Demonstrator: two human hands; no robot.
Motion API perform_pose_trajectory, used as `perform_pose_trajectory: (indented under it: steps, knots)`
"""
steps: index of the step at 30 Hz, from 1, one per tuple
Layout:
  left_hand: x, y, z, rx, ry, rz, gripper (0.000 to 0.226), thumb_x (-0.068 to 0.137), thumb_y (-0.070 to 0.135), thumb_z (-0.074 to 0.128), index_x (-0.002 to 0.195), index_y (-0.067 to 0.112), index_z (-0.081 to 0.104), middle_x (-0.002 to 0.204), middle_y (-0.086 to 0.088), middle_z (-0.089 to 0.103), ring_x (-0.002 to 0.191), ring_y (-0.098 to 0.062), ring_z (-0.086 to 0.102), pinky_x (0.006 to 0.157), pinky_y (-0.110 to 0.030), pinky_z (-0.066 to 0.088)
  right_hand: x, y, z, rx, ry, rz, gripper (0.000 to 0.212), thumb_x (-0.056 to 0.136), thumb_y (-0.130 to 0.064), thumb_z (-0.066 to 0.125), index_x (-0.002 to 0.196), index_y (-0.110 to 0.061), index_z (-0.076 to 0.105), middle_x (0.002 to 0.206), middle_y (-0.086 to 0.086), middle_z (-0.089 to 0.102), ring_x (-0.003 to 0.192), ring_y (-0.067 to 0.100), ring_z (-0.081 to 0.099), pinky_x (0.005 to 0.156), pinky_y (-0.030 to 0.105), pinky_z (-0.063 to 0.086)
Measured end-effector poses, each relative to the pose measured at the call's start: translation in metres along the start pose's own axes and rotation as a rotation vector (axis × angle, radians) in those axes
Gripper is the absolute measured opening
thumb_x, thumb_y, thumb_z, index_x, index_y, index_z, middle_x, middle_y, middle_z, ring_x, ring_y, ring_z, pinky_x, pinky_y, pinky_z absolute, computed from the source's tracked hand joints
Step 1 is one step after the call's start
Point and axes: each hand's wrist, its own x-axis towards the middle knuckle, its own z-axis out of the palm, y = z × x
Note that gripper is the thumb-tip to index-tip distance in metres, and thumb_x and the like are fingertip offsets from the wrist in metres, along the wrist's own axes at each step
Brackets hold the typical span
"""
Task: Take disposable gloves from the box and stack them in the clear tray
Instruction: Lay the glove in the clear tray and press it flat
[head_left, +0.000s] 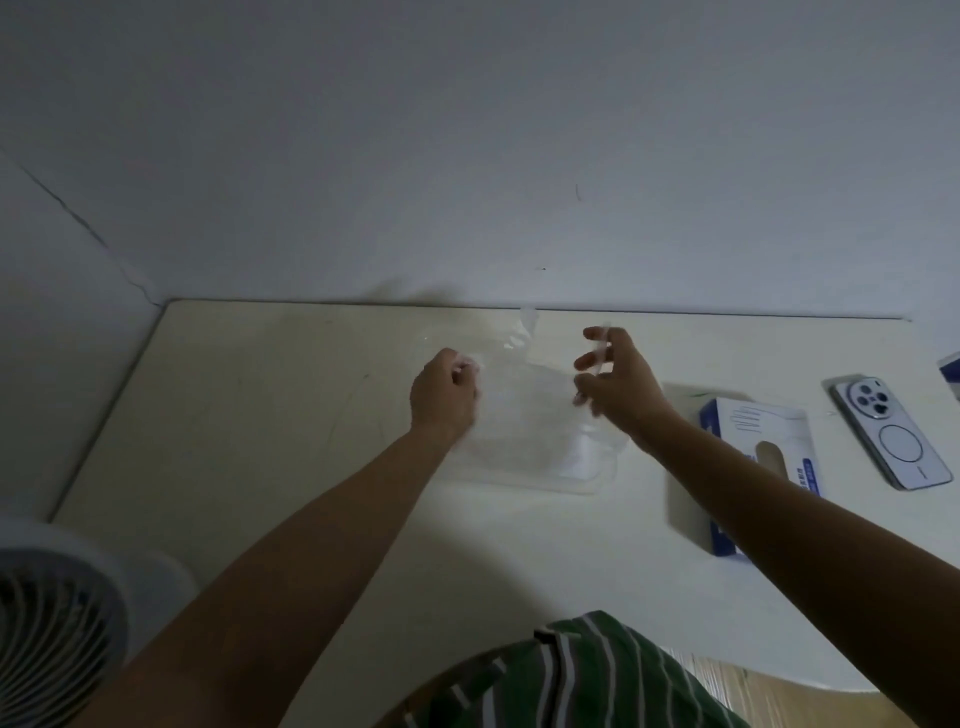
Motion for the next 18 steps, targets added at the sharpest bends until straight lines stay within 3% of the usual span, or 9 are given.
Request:
perform_pose_trajectory:
  steps: [2,4,6,8,11,14,16,18]
  knots:
    - [0.002,-0.004,-0.005,0.151,0.024,0.121,0.018,0.098,0.017,0.048,0.097,0.006,0.062,0.091,-0.011,0.07,0.082,-0.029,0.063,0.069,-0.03,0.043,0.001,-0.006,-0.005,-0.276,0.15,-0.144,0.056,0.082,-0.002,0.066,0.134,-0.008,0.044,0.123,0.014,0.05,0.096,0.024,0.058,0.085,0.041,0.053]
    - [0.004,-0.007,-0.008,0.227,0.023,0.199,0.018,0.098,0.018,0.045,0.097,0.008,0.06,0.088,-0.01,0.069,0.083,-0.031,0.062,0.072,-0.035,0.048,-0.002,-0.015,-0.007,-0.408,0.321,-0.433,0.054,0.082,-0.005,0.068,0.133,-0.006,0.048,0.129,0.015,0.047,0.113,0.028,0.049,0.097,0.043,0.046]
    - [0.004,-0.007,-0.009,0.304,0.017,0.269,0.016,0.099,0.018,0.044,0.098,0.01,0.058,0.084,-0.011,0.067,0.082,-0.033,0.061,0.071,-0.04,0.049,-0.007,-0.032,-0.005,-0.358,0.311,-0.729,0.04,0.082,-0.001,0.062,0.122,-0.006,0.058,0.12,0.01,0.053,0.105,0.022,0.053,0.088,0.037,0.049]
    - [0.006,-0.007,-0.008,0.394,0.024,0.318,0.016,0.099,0.018,0.043,0.101,0.011,0.057,0.085,-0.012,0.067,0.081,-0.033,0.061,0.066,-0.037,0.046,-0.012,-0.04,0.005,-0.36,0.051,-0.902,0.026,0.083,-0.001,0.056,0.104,-0.012,0.067,0.101,0.002,0.06,0.084,0.014,0.057,0.073,0.028,0.049]
    - [0.008,-0.008,-0.007,0.507,0.007,0.388,0.019,0.101,0.021,0.039,0.101,0.011,0.055,0.084,-0.009,0.066,0.076,-0.03,0.061,0.06,-0.033,0.04,-0.012,-0.029,0.028,-0.687,-0.305,-0.764,0.024,0.088,-0.004,0.057,0.105,-0.017,0.069,0.103,0.0,0.062,0.081,0.014,0.06,0.072,0.032,0.053]
    - [0.009,-0.008,-0.007,0.641,-0.051,0.405,0.014,0.102,0.018,0.038,0.104,0.012,0.051,0.088,-0.009,0.063,0.076,-0.03,0.06,0.059,-0.033,0.035,-0.002,-0.005,0.043,-0.881,-0.411,-0.454,0.041,0.091,-0.011,0.062,0.131,-0.018,0.054,0.124,0.006,0.053,0.101,0.021,0.06,0.087,0.034,0.052]
    - [0.008,-0.009,-0.008,0.799,-0.055,0.398,0.015,0.099,0.01,0.043,0.112,0.012,0.048,0.101,-0.01,0.057,0.08,-0.028,0.061,0.061,-0.032,0.041,0.002,0.007,0.049,-0.938,-0.468,-0.38,0.052,0.089,-0.018,0.066,0.137,-0.019,0.047,0.129,0.007,0.049,0.105,0.022,0.058,0.089,0.034,0.051]
    - [0.004,-0.009,-0.007,0.947,0.029,0.537,0.028,0.089,0.0,0.05,0.115,0.012,0.05,0.11,-0.009,0.052,0.089,-0.025,0.057,0.07,-0.031,0.046,0.003,0.015,0.057,-0.96,-0.493,-0.352,0.059,0.088,-0.022,0.069,0.141,-0.018,0.043,0.131,0.008,0.047,0.108,0.023,0.057,0.09,0.032,0.051]
